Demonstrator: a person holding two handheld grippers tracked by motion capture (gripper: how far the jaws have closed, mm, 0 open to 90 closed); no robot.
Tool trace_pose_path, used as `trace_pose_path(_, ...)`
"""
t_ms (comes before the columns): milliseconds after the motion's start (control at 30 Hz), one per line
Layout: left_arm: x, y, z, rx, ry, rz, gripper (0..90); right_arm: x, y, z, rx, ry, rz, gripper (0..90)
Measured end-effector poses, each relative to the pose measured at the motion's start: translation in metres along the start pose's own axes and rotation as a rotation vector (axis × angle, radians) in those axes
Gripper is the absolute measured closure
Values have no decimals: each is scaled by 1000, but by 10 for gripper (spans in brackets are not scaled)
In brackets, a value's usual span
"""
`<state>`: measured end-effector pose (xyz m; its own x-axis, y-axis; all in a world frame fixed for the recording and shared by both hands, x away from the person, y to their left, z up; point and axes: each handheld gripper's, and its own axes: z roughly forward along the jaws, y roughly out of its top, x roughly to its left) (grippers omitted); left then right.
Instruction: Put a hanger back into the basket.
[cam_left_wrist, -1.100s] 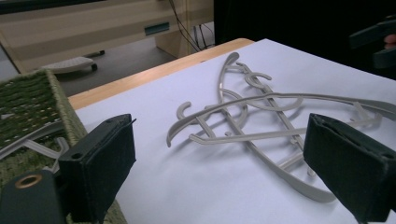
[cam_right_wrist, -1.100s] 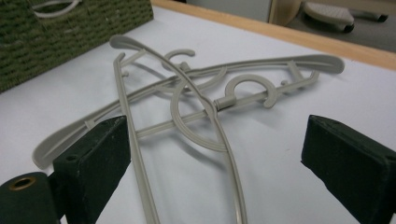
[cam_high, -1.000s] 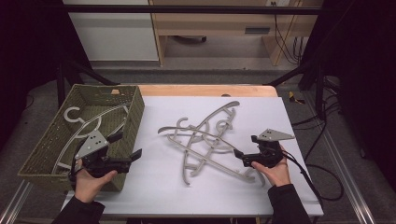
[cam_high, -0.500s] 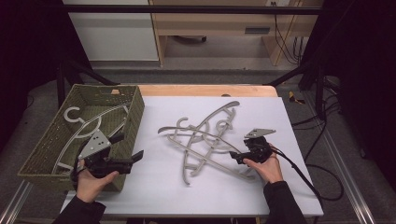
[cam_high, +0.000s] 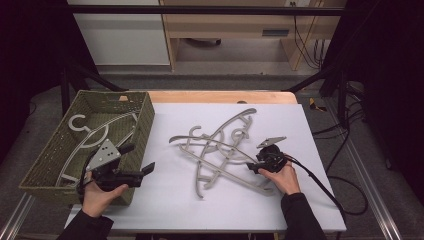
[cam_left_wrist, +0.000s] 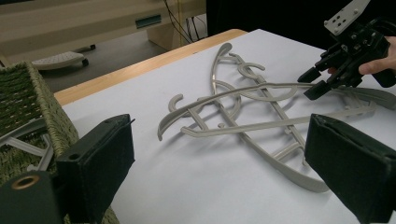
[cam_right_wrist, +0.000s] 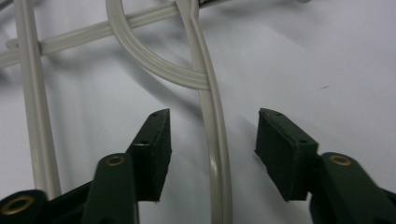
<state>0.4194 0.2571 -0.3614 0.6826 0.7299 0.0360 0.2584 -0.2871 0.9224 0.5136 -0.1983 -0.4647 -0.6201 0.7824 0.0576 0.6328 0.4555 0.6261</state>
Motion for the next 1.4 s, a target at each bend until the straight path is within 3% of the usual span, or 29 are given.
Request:
trace_pose_path(67,0,0,1,1,-1,3,78,0,-1,2,8,0,-10,557)
trace_pose_path(300,0,-1,2,8,0,3,80,-1,-1,2,16,30,3,722)
trace_pose_path(400,0,-1,3,12,-2,6,80,-2,-2,2,14,13,-9,792)
trace_pose_path(500,0,-1,3,15,-3,7,79,-2,-2,1,26,30,1,804)
trace_pose_path(733,-2,0,2,21,-6,17,78,-4,0,-15,-29,52,5,813)
trace_pose_path(933,-4,1,1,21,-3,20,79,-4,0,-28,-37,78,14,815)
trace_pose_path(967,-4,1,1,21,-4,20,79,-5,0,-30,-49,77,-10,815)
trace_pose_path(1100,-4,1,1,24,-6,25,79,-3,1,-38,-60,84,4,817)
trace_pose_path(1333,-6,2,0,24,-8,29,79,2,3,-53,-89,103,-18,817)
trace_pose_path(1400,-6,3,-1,27,-11,36,79,6,6,-61,-114,121,-46,817)
